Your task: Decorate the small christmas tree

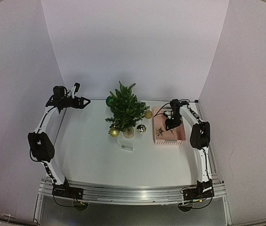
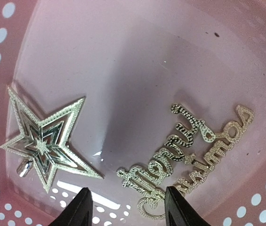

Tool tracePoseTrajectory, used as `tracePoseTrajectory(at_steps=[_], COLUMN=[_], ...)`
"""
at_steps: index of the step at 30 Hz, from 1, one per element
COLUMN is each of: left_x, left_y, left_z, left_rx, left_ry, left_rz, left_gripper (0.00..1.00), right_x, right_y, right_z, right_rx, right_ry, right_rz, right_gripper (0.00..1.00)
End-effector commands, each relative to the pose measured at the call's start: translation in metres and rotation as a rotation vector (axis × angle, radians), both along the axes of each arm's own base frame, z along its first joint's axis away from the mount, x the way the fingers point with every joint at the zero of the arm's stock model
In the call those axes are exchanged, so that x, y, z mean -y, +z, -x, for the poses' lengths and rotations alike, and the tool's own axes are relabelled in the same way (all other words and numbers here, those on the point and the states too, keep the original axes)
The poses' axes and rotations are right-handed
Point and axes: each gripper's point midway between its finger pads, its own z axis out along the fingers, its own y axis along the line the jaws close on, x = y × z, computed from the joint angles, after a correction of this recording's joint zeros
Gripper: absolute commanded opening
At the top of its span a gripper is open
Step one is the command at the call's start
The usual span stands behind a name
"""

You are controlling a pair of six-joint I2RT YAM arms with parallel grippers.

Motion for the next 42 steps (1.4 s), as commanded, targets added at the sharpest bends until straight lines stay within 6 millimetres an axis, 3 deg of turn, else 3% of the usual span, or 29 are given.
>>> tracePoseTrajectory(at_steps=[1, 6, 15, 26, 30, 38, 42], left_x=[-0.002, -0.004, -0.004, -0.004, -0.004, -0.003, -0.004], left_y=[0.021, 0.021, 0.021, 0.023, 0.022, 0.024, 0.024], left_z=[-0.01, -0.018, -0.017, -0.017, -0.017, -0.017, -0.017], left_rx=[0.053, 0.05, 0.049, 0.056, 0.055, 0.06, 0.063], left_ry=[-0.006, 0.0, -0.003, -0.001, -0.001, -0.003, -0.003], left_rz=[-0.002, -0.011, -0.014, -0.014, -0.013, -0.014, -0.014], left_gripper=[0.99, 0.99, 0.99, 0.99, 0.99, 0.99, 0.99], right_x=[-0.007, -0.002, 0.009, 0.012, 0.006, -0.01, -0.01], right_y=[0.01, 0.0, -0.024, -0.046, -0.04, -0.009, -0.005], right_z=[0.01, 0.007, 0.026, 0.013, 0.001, -0.027, -0.035], right_rx=[0.005, 0.004, -0.066, -0.046, 0.008, 0.17, 0.2], right_ry=[0.176, 0.199, 0.245, 0.233, 0.232, 0.227, 0.215], right_rz=[-0.031, 0.008, 0.105, 0.183, 0.21, 0.23, 0.233], right_gripper=[0.52, 0.52, 0.51, 0.43, 0.42, 0.38, 0.37])
